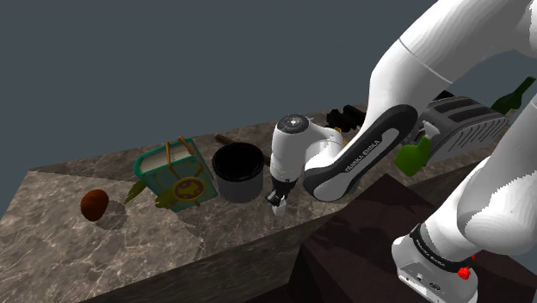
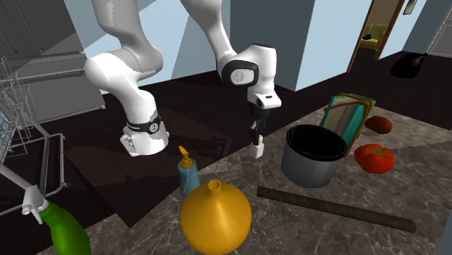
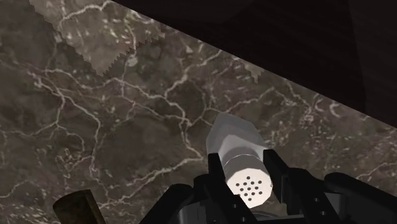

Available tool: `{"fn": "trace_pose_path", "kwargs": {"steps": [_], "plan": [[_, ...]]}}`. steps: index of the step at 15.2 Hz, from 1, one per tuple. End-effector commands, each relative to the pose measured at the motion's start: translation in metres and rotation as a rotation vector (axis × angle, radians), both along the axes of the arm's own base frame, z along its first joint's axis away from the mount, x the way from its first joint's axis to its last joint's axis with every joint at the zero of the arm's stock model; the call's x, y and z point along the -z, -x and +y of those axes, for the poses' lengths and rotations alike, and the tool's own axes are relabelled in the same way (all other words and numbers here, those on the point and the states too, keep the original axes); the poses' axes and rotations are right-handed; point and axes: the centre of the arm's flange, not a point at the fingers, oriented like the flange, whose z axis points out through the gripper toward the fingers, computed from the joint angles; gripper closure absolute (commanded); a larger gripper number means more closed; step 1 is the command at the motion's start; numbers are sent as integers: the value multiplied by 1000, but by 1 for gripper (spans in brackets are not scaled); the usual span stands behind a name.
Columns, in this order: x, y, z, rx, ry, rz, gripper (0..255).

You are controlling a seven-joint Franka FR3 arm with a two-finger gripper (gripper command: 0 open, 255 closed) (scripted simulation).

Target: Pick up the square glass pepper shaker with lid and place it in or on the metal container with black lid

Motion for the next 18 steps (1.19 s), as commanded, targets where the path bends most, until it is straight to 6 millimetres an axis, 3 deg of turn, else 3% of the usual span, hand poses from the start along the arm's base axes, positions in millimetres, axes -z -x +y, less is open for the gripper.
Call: {"fn": "trace_pose_path", "kwargs": {"steps": [1,18], "plan": [[-8,0,0,0,0,0,255],[-98,0,0,0,0,0,255]]}}
